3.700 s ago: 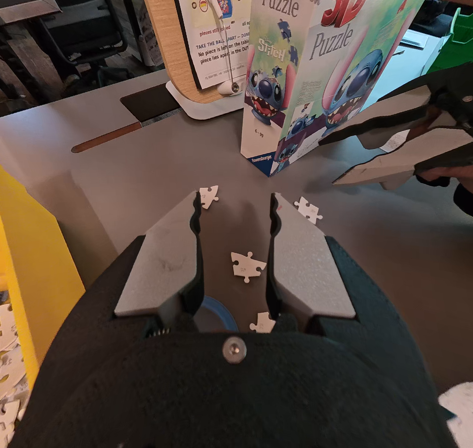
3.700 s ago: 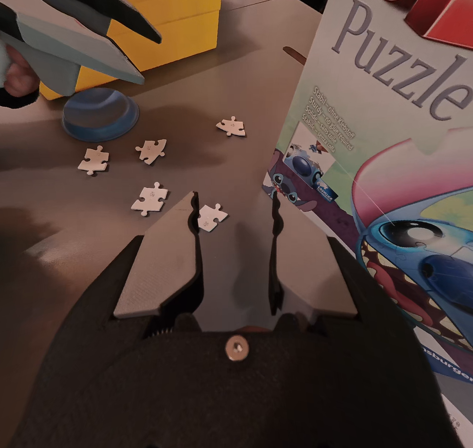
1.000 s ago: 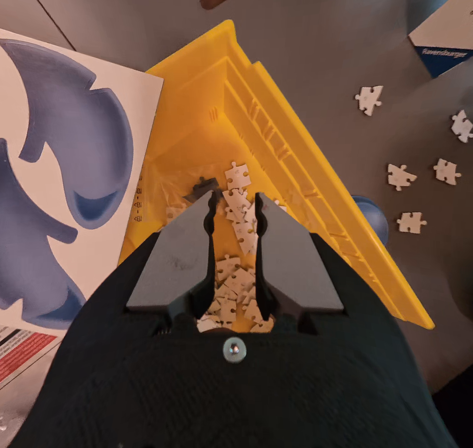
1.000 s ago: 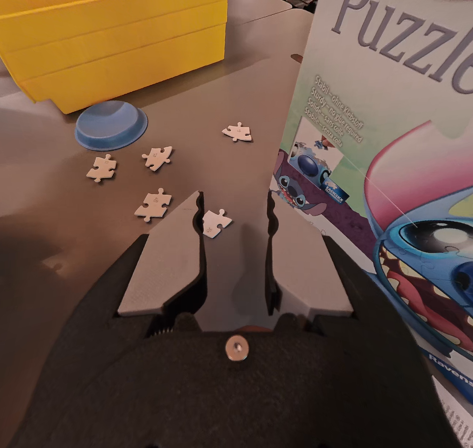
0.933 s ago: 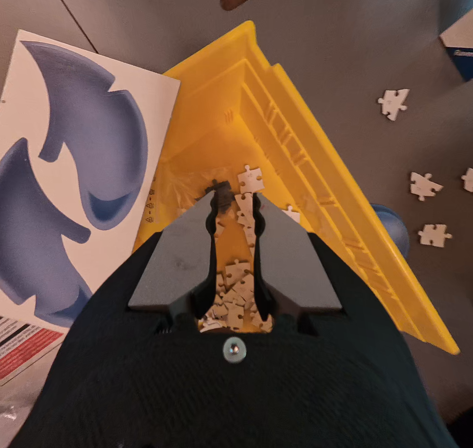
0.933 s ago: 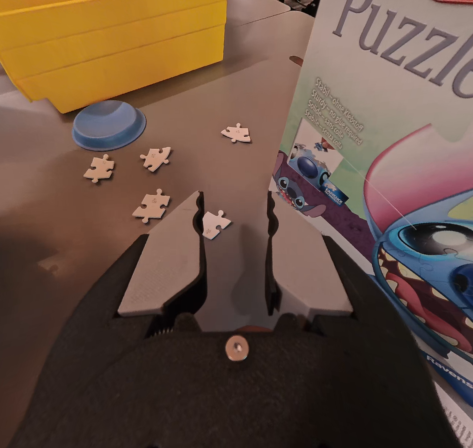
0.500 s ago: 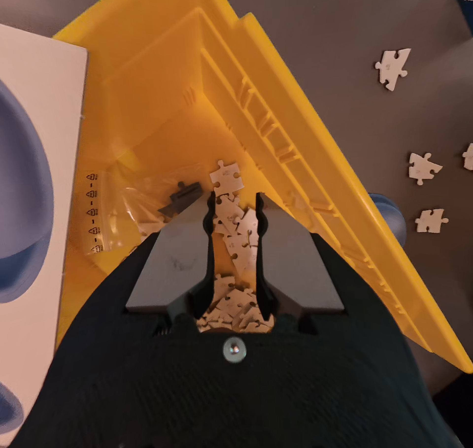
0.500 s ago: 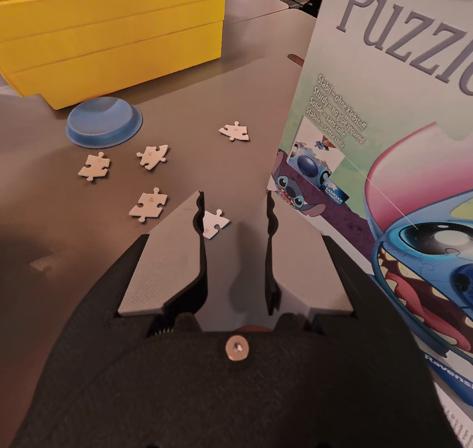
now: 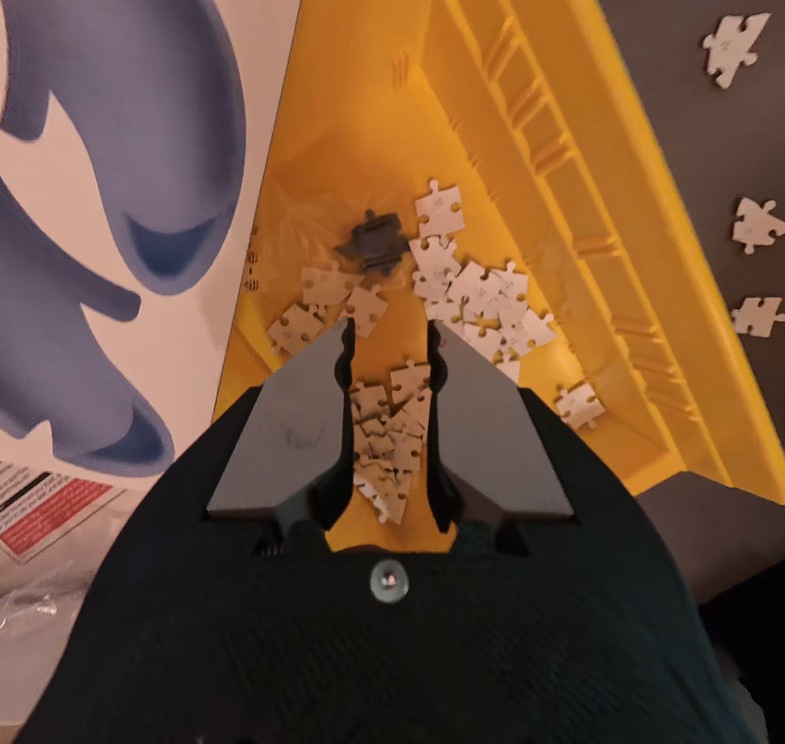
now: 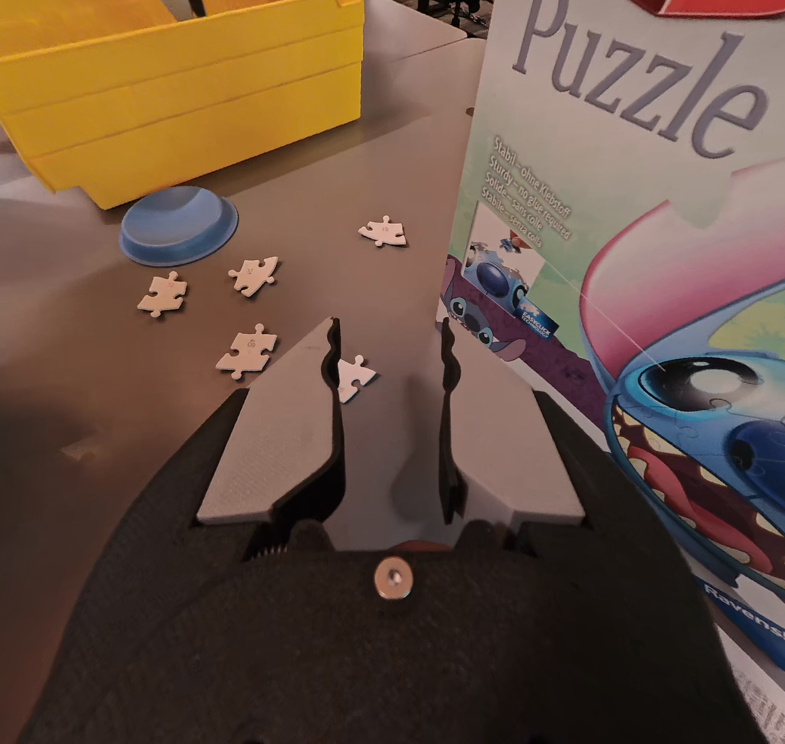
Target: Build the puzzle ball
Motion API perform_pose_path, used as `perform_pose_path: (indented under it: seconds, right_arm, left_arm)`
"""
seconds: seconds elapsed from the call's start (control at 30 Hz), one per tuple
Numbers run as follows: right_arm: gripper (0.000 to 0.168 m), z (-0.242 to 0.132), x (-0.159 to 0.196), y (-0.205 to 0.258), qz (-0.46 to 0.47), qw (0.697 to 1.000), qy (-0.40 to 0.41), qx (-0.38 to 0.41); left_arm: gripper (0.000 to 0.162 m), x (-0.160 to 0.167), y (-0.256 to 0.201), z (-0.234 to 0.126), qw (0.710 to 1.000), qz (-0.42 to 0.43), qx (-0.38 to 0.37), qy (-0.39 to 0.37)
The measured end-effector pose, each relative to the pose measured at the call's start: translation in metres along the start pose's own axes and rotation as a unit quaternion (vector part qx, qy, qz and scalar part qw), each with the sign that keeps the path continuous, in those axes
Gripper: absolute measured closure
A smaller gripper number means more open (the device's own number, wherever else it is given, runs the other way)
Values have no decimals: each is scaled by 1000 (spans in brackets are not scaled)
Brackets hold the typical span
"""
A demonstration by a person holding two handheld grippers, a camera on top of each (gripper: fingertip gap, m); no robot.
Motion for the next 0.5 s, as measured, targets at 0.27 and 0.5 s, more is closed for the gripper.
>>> perform_pose_path:
  seconds: [0.27,0.5]
  right_arm:
    - [124,0,0,3,-7,1000,2,0]
    - [124,1,1,3,-9,1000,7,1]
  left_arm:
    - [131,2,8,34,997,-22,27,68]
    - [136,-16,-9,58,996,31,36,80]
Point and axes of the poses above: each gripper's, where its closed fingertips meet, z out along the fingers, x out of its underside, y = z × x across the jaws, the point moved 6 cm from there along -z, back along the fingers, and after that the axes turned 14 degrees about y, right-handed, at the moved point
